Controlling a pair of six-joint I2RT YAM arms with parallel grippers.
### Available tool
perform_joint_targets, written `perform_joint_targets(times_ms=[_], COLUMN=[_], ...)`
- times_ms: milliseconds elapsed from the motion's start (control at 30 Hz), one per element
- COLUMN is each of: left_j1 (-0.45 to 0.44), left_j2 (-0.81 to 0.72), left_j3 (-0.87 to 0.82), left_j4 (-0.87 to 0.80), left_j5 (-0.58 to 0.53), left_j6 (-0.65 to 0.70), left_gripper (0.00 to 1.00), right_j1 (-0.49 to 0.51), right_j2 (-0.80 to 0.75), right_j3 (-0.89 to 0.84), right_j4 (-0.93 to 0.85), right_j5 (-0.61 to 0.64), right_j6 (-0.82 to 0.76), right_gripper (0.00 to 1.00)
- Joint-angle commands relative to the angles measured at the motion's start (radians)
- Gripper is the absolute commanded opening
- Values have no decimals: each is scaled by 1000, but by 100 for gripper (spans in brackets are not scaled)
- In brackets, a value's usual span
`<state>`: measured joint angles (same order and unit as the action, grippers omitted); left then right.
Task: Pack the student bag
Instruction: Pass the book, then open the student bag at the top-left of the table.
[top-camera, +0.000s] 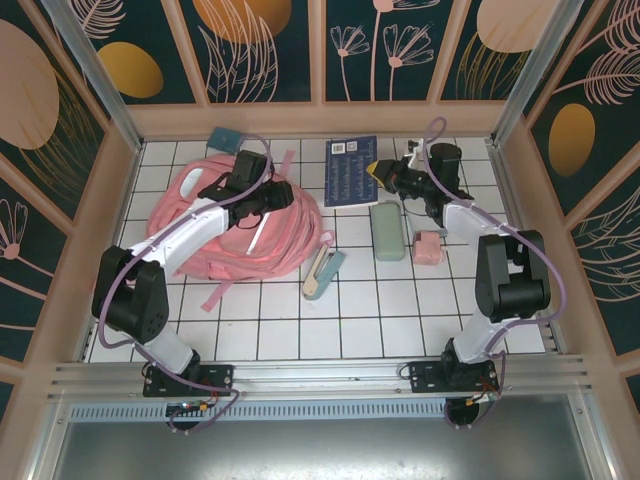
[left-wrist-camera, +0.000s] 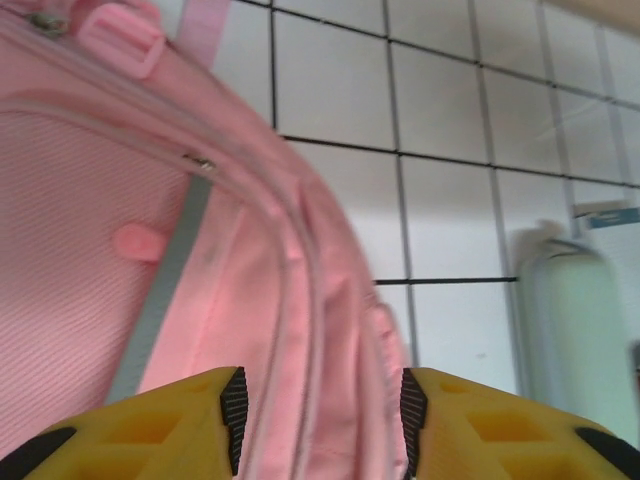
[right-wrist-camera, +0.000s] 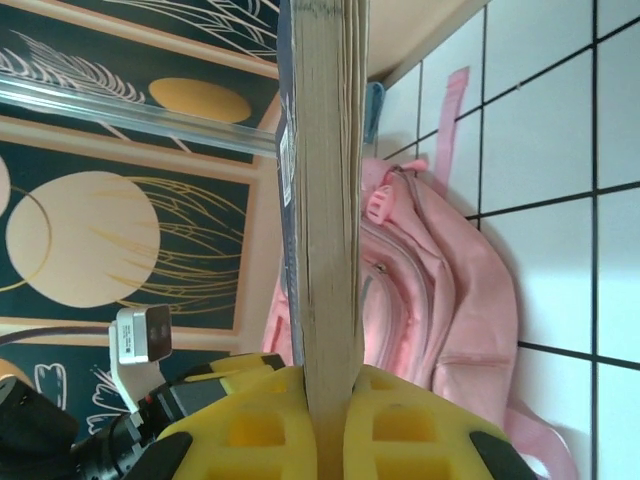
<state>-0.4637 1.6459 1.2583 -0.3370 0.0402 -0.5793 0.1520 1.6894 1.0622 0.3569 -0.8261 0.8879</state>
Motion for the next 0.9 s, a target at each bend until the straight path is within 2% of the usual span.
perform_joint_targets(times_ms=[0, 133, 300, 333, 400, 467, 500, 700, 867], left_j1=[-57, -99, -116, -118, -119, -119, -121, -118, -107], left_j2=[55, 148, 203, 212, 224, 221, 211, 82, -33], left_j3=[10, 39, 44, 45, 51, 54, 56, 107, 200], left_j4=[-114, -175, -199, -202, -215, -213, -213, -214, -224], left_j5=[-158, -268, -321, -329, -345, -351, -355, -399, -390], left_j6=[117, 145, 157, 158, 158, 160, 156, 131, 132], left_gripper=[48, 49, 47, 44, 29, 7, 0, 0, 0], right_j1=[2, 2, 2, 4, 8, 13, 15, 37, 72], right_j2=[-40, -31, -27, -27, -25, -24, -24, -22, -11], right_j3=[-20, -19, -19, -20, -24, -28, -30, -47, -78], right_j4=[8, 15, 19, 20, 22, 29, 31, 75, 149], right_j5=[21, 21, 18, 17, 15, 16, 16, 26, 40], right_j6=[-29, -23, -17, -17, -14, -10, -8, 27, 72], right_gripper=[0, 0, 0, 0, 0, 0, 0, 0, 0])
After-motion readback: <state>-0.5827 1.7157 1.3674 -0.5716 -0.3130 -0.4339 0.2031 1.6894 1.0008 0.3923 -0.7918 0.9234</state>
